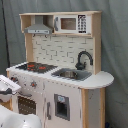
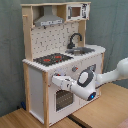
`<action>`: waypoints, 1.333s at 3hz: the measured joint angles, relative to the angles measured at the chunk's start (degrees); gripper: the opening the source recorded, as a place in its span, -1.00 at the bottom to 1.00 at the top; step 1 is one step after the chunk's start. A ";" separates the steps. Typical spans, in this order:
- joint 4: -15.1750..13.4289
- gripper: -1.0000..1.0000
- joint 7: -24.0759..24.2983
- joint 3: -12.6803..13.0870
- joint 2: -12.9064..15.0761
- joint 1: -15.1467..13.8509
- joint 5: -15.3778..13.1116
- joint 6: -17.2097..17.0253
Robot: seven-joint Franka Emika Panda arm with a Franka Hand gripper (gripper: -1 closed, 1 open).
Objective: Play with the kitchen
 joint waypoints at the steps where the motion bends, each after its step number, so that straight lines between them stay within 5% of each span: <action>1: 0.01 -1.00 -5.99 0.00 -0.89 0.09 -0.88 -0.80; 3: 0.01 -1.00 -15.15 0.10 -2.05 0.17 -2.22 -1.83; 4: 0.01 1.00 -15.15 0.14 -2.05 0.17 -2.22 -1.83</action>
